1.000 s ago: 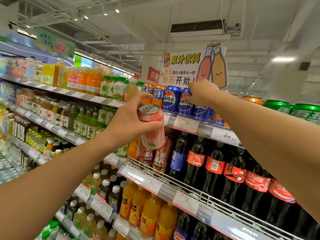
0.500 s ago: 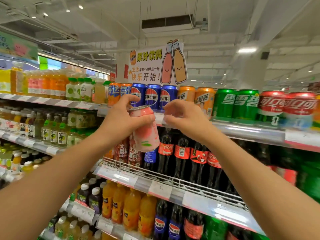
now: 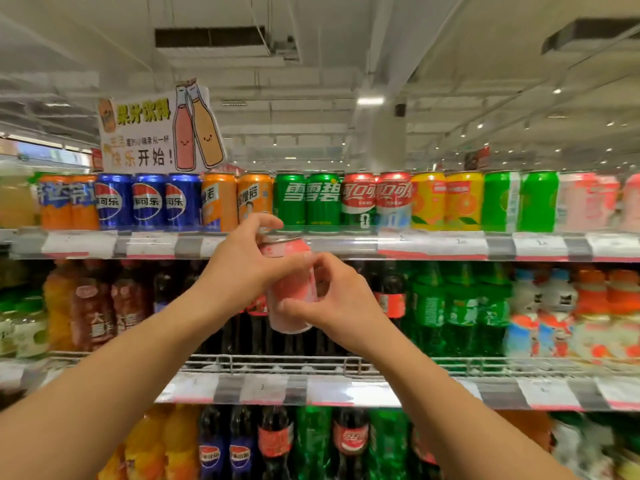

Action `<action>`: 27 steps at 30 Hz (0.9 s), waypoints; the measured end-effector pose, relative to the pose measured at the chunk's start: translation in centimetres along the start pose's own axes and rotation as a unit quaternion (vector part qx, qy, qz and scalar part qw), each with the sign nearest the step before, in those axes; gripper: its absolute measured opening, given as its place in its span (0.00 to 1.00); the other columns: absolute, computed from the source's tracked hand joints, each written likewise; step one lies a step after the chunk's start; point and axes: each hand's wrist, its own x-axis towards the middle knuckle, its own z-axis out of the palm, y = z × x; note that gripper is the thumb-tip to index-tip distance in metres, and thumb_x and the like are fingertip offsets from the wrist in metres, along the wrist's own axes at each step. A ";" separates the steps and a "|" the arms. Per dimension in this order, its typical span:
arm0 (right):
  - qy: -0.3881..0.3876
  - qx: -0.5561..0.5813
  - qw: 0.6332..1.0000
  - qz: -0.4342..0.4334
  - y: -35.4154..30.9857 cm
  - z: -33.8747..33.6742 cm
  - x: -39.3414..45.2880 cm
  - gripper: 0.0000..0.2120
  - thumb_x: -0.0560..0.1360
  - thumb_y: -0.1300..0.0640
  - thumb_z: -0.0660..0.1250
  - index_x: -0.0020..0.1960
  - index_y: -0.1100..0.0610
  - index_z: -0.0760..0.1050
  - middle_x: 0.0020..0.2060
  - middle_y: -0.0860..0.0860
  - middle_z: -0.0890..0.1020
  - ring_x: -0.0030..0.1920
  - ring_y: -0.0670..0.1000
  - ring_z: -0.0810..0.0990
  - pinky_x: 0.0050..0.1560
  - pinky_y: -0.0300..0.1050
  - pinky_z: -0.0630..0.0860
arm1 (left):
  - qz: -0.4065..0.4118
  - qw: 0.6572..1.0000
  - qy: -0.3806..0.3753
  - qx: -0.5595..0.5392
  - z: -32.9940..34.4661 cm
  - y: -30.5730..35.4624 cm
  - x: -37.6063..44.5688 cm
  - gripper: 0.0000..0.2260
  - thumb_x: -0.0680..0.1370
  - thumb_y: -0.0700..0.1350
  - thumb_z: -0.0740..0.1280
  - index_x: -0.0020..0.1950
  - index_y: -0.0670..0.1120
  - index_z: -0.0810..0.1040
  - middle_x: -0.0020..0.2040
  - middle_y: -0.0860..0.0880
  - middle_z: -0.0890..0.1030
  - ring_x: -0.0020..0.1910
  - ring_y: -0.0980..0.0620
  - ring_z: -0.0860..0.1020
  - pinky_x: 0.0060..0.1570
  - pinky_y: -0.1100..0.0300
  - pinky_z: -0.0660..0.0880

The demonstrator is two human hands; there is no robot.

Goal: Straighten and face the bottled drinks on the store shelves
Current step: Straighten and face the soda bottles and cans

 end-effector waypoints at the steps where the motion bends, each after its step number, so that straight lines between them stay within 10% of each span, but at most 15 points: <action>1: 0.014 -0.010 1.000 0.007 0.4 -1.2 -0.6 0.27 0.63 0.41 0.78 0.58 0.45 0.74 0.48 0.41 0.83 0.47 0.40 0.81 0.47 0.41 0.80 | 0.005 1.000 -0.011 0.001 1.2 0.5 0.2 0.35 0.60 0.70 0.77 0.63 0.60 0.73 0.58 0.54 0.78 0.54 0.55 0.81 0.53 0.54 0.81; 17: 0.192 -0.133 0.968 0.094 6.3 -21.9 -9.3 0.24 0.63 0.42 0.79 0.55 0.47 0.76 0.45 0.43 0.85 0.44 0.40 0.83 0.49 0.44 0.81 | 0.153 0.980 -0.121 -0.036 19.7 9.1 2.1 0.17 0.79 0.62 0.56 0.60 0.60 0.78 0.57 0.65 0.81 0.60 0.65 0.77 0.62 0.57 0.72; 27: 0.195 -0.158 0.958 0.141 11.1 -34.1 -15.2 0.27 0.66 0.43 0.79 0.60 0.47 0.73 0.48 0.41 0.83 0.48 0.41 0.82 0.52 0.43 0.82 | 0.206 0.933 -0.118 0.269 31.3 12.9 1.5 0.27 0.77 0.57 0.60 0.76 0.51 0.68 0.73 0.49 0.73 0.72 0.46 0.68 0.69 0.46 0.69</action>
